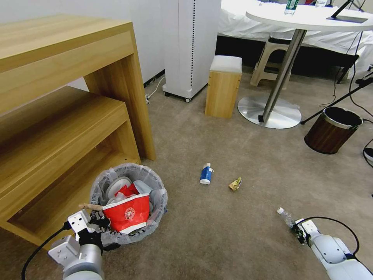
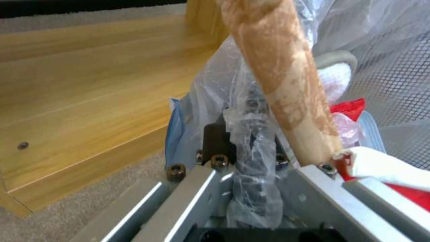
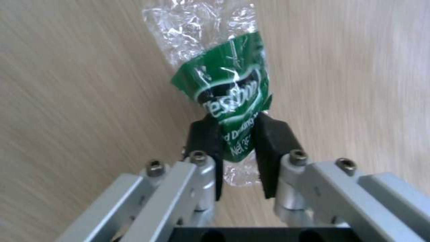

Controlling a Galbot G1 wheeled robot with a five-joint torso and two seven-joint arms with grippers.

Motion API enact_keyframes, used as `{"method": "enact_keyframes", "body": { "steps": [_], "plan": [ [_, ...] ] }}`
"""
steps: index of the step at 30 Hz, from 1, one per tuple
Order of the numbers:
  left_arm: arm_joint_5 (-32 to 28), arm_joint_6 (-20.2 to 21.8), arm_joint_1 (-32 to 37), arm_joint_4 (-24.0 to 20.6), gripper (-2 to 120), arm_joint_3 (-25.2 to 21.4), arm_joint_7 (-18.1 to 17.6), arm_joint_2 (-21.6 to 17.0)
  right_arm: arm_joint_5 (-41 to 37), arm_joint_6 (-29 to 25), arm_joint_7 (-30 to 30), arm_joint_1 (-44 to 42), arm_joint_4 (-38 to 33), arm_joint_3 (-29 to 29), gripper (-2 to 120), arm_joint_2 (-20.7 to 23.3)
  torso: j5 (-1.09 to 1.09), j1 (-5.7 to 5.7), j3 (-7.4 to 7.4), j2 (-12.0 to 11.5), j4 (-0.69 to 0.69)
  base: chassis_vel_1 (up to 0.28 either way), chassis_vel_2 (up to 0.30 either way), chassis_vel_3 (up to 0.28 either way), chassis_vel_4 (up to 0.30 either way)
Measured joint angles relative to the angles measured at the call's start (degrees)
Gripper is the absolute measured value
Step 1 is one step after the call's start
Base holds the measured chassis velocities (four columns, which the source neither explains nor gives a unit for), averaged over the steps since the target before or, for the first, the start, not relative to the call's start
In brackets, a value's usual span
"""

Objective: Pick up the trash bin and place the garbage on the floor into it.

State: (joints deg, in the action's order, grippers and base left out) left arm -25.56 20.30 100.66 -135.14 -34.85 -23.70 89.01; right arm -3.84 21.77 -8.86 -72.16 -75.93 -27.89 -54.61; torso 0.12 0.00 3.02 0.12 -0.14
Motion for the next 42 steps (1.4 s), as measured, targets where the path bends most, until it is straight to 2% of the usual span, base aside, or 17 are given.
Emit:
{"method": "enact_keyframes", "body": {
  "steps": [1, 3, 4, 5, 7, 8, 9, 11, 13, 14, 16, 20, 22, 25, 29, 33, 42],
  "plan": [
    [0.0, 0.0, 0.0, 0.0, 1, 0.0, 0.0, 0.0, 0.0, 0.0, 0.0, 0.0, 0.0, 0.0, 14, 0.0, 0.0, 0.0, 0.0, 0.0, 0.0, 0.0, 0.0, 0.0, 0.0],
    [0.3, 0.0, -0.4, 0.9, 1, 0.5, 0.0, 0.1, -5.8, -9.9, -1.7, -2.7, -7.0, -0.7, 8, 0.9, -0.09, 0.0, 0.0, 0.0, 0.0, 0.0, 0.0, 0.0, 0.0],
    [0.4, 0.0, -0.7, 1.6, 1, 1.1, 0.0, 0.3, -8.5, -15.0, -3.5, -3.5, -10.3, -1.1, 7, 1.2, -0.06, 0.0, 0.0, 0.0, -0.02, 0.0, 0.0, 0.0, 0.0],
    [0.4, 0.0, -0.7, 1.6, 1, 1.1, 0.0, 0.3, -8.5, -15.0, -3.5, -3.5, -10.3, -1.1, 7, 1.2, -0.06, 0.0, 0.0, 0.0, -0.02, 0.0, 0.0, 0.0, 0.0],
    [0.8, 0.1, -1.0, 2.7, 1, 2.5, 0.0, 0.6, -15.5, -23.3, -9.7, -4.3, -17.5, -2.3, 1, 1.9, -0.07, 0.0, 0.0, 0.0, 0.0, 0.0, 0.0, 0.0, 0.0],
    [1.3, 0.1, -1.1, 3.6, 1, 3.4, 0.0, 0.8, -20.8, -27.3, -15.0, -4.3, -21.7, -3.1, 0, 2.4, -0.1, 0.0, 0.0, 0.0, 0.0, 0.0, 0.0, 0.0, 0.0],
    [1.3, 0.1, -1.1, 3.6, 1, 3.4, 0.0, 0.8, -20.8, -27.3, -15.0, -4.3, -21.7, -3.1, 0, 2.4, -0.1, 0.0, 0.0, 0.0, 0.0, 0.0, 0.0, 0.0, 0.0],
    [2.3, 0.2, -1.2, 5.0, 1, 4.8, -0.1, 1.1, -27.2, -30.0, -23.4, -3.9, -26.9, -4.2, 0, 3.0, -0.09, 0.0, 0.0, 0.0, 0.01, 0.0, 0.0, 0.0, 0.0],
    [3.8, 0.0, -1.3, 6.6, 1, 6.1, 0.0, 1.3, -33.9, -30.7, -30.4, -2.5, -31.1, -4.8, 0, 3.2, -0.09, 0.0, 0.0, 0.0, -0.01, 0.0, 0.0, 0.0, 0.0],
    [3.8, 0.0, -1.3, 6.6, 1, 6.1, 0.0, 1.3, -33.9, -30.7, -30.4, -2.5, -31.1, -4.8, 0, 3.2, -0.09, 0.0, 0.0, 0.0, -0.01, 0.0, 0.0, 0.0, 0.0],
    [5.6, -0.5, -1.1, 8.0, 1, 7.8, 0.0, 1.4, -38.7, -30.9, -33.7, 0.6, -33.2, -3.6, 0, 3.0, -0.09, 0.0, 0.0, 0.0, -0.01, 0.0, 0.0, 0.0, 0.0],
    [7.0, -0.5, -0.3, 8.6, 1, 11.4, -0.5, 1.6, -40.0, -30.3, -34.0, 4.3, -32.3, 0.2, 0, 2.2, -0.07, 0.0, 0.0, 0.0, 0.01, 0.0, 0.0, 0.0, 0.0],
    [7.0, -0.2, 0.0, 8.7, 1, 12.9, -0.7, 1.6, -39.8, -30.0, -34.1, 5.1, -31.5, 1.7, 0, 1.9, -0.07, 0.0, 0.0, 0.0, 0.01, 0.0, 0.0, 0.0, 0.0],
    [6.9, 1.6, 0.8, 8.8, 1, 17.6, -1.5, 1.6, -37.3, -29.5, -36.6, 6.9, -28.4, 6.6, 0, 1.0, -0.06, 0.0, 0.0, 0.0, 0.0, 0.0, 0.0, 0.0, 0.0],
    [6.5, 3.3, 1.3, 8.9, 1, 20.4, -2.5, 1.5, -33.5, -29.3, -39.9, 7.3, -26.6, 9.6, 0, 0.3, -0.06, 0.0, 0.0, 0.0, 0.0, 0.0, 0.0, 0.0, 0.0],
    [6.3, 3.9, 1.3, 8.8, 1, 21.1, -2.8, 1.5, -29.9, -29.8, -42.9, 6.5, -25.8, 11.8, 0, -0.2, -0.06, 0.0, 0.0, 0.0, 0.0, 0.0, 0.0, 0.0, 0.0],
    [6.3, 4.3, 1.2, 7.5, 0, 21.5, -3.0, 2.3, -26.9, -31.0, -45.7, 3.9, -25.1, 13.6, 0, -0.5, -0.07, 0.0, 0.0, 0.0, -0.01, 0.0, 0.0, 0.0, 0.0]
  ]
}}
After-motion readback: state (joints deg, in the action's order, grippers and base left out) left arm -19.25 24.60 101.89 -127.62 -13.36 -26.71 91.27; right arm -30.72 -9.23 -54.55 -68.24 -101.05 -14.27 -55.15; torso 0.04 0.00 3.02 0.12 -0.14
